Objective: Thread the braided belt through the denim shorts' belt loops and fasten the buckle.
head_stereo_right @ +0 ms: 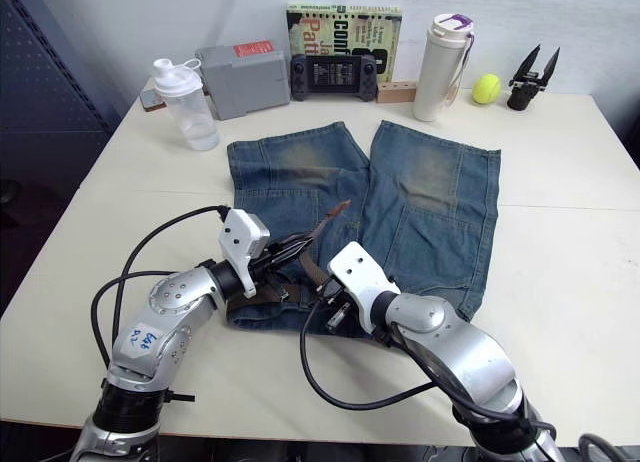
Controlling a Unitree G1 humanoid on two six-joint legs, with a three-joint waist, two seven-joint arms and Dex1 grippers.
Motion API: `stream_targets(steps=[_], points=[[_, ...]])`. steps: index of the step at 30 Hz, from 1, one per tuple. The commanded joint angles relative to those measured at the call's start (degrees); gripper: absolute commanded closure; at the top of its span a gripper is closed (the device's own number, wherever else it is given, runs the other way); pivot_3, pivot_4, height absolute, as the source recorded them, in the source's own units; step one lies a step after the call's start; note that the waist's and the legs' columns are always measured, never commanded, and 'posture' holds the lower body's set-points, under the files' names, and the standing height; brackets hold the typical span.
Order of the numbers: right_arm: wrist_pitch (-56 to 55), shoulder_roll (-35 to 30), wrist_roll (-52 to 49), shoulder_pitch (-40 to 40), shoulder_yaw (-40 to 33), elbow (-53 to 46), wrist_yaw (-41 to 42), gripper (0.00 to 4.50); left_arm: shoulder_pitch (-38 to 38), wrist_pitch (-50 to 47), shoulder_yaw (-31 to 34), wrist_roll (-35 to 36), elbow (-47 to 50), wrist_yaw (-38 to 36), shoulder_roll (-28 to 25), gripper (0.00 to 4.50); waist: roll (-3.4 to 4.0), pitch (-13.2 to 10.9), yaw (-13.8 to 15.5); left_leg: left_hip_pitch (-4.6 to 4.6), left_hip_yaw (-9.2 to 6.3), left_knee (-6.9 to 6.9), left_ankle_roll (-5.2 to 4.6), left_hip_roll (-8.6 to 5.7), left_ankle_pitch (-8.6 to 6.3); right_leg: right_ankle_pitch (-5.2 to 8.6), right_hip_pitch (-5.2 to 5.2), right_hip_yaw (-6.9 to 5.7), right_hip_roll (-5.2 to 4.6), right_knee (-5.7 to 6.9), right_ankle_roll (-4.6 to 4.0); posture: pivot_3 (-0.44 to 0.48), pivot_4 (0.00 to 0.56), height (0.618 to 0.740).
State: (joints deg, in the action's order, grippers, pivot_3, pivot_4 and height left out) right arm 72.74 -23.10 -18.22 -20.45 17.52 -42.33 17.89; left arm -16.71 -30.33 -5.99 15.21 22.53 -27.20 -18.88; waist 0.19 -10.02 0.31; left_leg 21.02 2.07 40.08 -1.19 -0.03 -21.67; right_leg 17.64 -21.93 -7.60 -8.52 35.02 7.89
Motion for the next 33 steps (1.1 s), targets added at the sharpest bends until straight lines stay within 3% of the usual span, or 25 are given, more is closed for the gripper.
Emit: stream_targets(steps=[1, 9, 14, 33], points=[[1.8, -0.5, -1.9, -0.2, -2.8, -1.1, 1.2, 4.49, 0.2, 3.0, -0.9, -1.2, 2.6, -1.0, -1.0, 4.50, 0.00, 0.0, 0.0, 0.00, 0.00, 0.00, 0.00, 0.00, 0.00, 0.00, 0.00, 0.00, 0.00, 0.00, 0.00, 0.000, 0.150, 0.731], [5.0, -3.7, -9.6, -4.1, -12.4, -2.7, 8.2, 4.49, 0.8, 4.5, -0.8, -1.0, 2.0, -1.2, -1.0, 4.50, 0.00, 0.0, 0.0, 0.03, 0.00, 0.00, 0.00, 0.00, 0.00, 0.00, -0.01, 0.00, 0.00, -0.04, 0.00, 0.000, 0.150, 0.731], [2.1, -5.6, -9.4, -4.2, -9.6, 1.0, 9.3, 4.49, 1.3, 4.8, -1.2, -1.3, 2.6, -0.7, -0.8, 4.50, 0.00, 0.0, -0.1, 0.03, 0.00, -0.02, 0.00, 0.00, 0.00, 0.00, -0.01, 0.00, 0.00, -0.04, 0.00, 0.000, 0.150, 0.731], [-2.9, -2.5, -6.4, -4.9, -0.6, 7.5, 6.1, 4.49, 1.9, 4.1, -1.3, -1.8, 3.6, 0.5, -0.7, 4.50, 0.00, 0.0, -0.4, 0.02, -0.01, -0.01, 0.00, 0.02, 0.00, 0.00, 0.00, -0.01, 0.00, -0.03, 0.00, 0.000, 0.150, 0.731]])
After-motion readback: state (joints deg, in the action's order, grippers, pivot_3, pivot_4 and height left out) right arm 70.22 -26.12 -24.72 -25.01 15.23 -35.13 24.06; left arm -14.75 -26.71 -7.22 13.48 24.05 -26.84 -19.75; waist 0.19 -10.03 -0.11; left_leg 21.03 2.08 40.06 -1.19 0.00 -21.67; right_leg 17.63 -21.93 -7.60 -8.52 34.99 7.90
